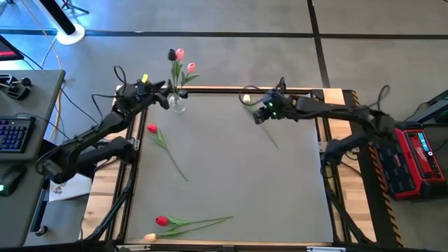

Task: Sort flowers into vase by color
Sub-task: Put the top light pink flower into the yellow vase

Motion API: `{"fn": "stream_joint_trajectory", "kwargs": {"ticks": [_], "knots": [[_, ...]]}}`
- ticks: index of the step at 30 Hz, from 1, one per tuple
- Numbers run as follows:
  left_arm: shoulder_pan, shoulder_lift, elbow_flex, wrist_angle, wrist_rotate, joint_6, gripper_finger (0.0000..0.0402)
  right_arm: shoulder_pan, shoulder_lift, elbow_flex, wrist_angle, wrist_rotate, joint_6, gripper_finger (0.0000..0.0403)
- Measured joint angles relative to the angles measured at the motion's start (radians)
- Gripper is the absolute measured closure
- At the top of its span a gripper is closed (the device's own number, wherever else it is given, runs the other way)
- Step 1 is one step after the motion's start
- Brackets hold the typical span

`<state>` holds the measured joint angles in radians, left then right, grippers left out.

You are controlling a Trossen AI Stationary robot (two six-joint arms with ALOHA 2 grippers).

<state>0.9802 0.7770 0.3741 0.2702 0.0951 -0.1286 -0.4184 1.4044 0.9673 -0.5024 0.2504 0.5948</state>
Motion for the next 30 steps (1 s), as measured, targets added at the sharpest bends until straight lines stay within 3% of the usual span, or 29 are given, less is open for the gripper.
{"fn": "stream_joint_trajectory", "kwargs": {"ticks": [7,19,22,27,30], "knots": [[-0.025,-0.126,0.067,-0.121,-0.002,0.055,0.0197,-0.124,0.221,-0.001,0.109,-0.184,-0.108,0.0231],[-0.095,-0.217,0.173,-0.413,0.022,0.068,0.0197,-0.131,0.398,0.004,0.145,-0.22,-0.151,0.0238],[-0.111,-0.214,0.173,-0.474,0.01,0.097,0.0197,-0.131,0.401,0.004,0.143,-0.214,-0.151,0.0275],[-0.141,-0.213,0.172,-0.519,-0.001,0.096,0.0197,-0.132,0.381,0.001,0.14,-0.238,-0.128,0.0385],[-0.162,-0.212,0.172,-0.528,-0.004,0.091,0.0197,-0.128,0.348,-0.003,0.128,-0.279,-0.103,0.0387]]}}
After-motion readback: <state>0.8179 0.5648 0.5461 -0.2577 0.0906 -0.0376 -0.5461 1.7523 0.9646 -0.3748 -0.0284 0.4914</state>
